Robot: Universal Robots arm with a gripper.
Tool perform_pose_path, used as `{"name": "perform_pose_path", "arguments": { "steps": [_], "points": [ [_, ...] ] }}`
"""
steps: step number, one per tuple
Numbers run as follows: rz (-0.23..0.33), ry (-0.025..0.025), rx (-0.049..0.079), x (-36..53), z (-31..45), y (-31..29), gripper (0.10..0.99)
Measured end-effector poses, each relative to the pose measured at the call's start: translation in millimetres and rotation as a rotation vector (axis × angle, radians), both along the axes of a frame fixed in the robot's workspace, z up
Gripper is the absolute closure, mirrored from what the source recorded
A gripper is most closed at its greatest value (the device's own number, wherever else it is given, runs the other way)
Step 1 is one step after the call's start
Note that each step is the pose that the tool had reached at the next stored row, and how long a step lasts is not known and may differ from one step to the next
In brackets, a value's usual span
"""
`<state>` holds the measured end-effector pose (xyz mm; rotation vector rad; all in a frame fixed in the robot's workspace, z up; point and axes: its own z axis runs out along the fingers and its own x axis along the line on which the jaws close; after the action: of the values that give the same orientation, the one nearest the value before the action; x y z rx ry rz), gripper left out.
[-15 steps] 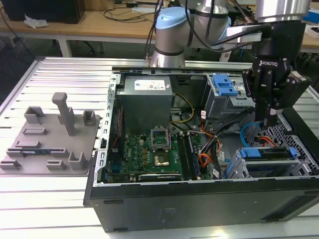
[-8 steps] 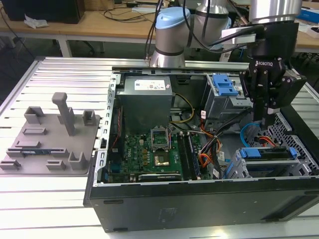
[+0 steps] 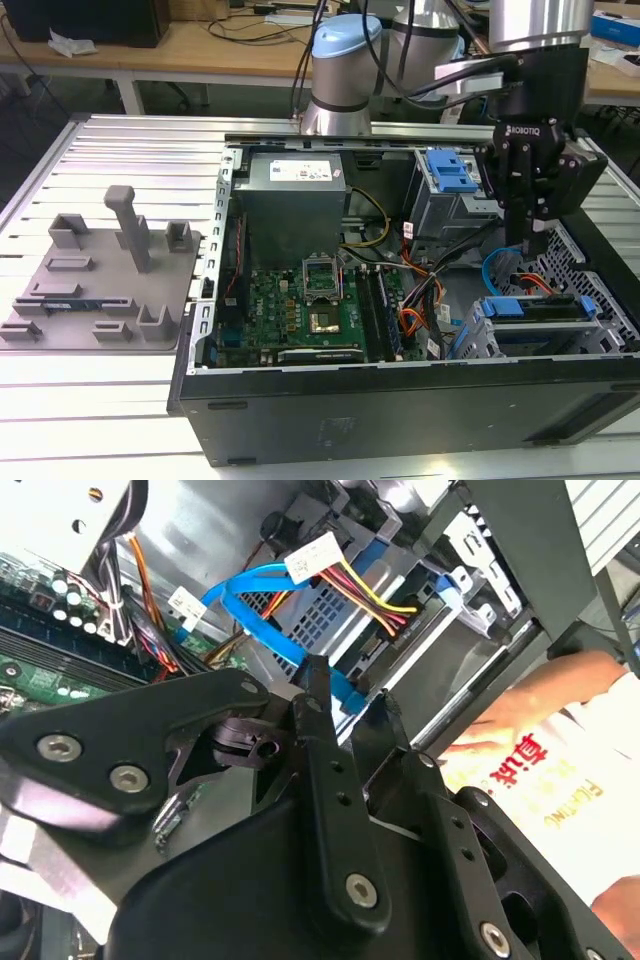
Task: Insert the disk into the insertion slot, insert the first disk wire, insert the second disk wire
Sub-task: 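Insert the second disk wire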
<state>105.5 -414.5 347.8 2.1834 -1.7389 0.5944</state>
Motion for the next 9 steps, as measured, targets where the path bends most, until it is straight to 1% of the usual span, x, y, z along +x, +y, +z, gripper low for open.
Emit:
{"name": "perform_pose_path", "arguments": {
  "steps": [1,3,6,9],
  "points": [
    [0.005,0.0035,-0.001,1.6,-0.1,0.0,0.722],
    [0.017,0.0064,-0.001,4.3,-0.6,0.1,0.722],
    [0.034,0.0065,-0.002,3.3,-0.9,0.2,0.722],
    [0.032,0.0065,-0.003,2.3,-1.4,0.2,0.722]
  ]
}}
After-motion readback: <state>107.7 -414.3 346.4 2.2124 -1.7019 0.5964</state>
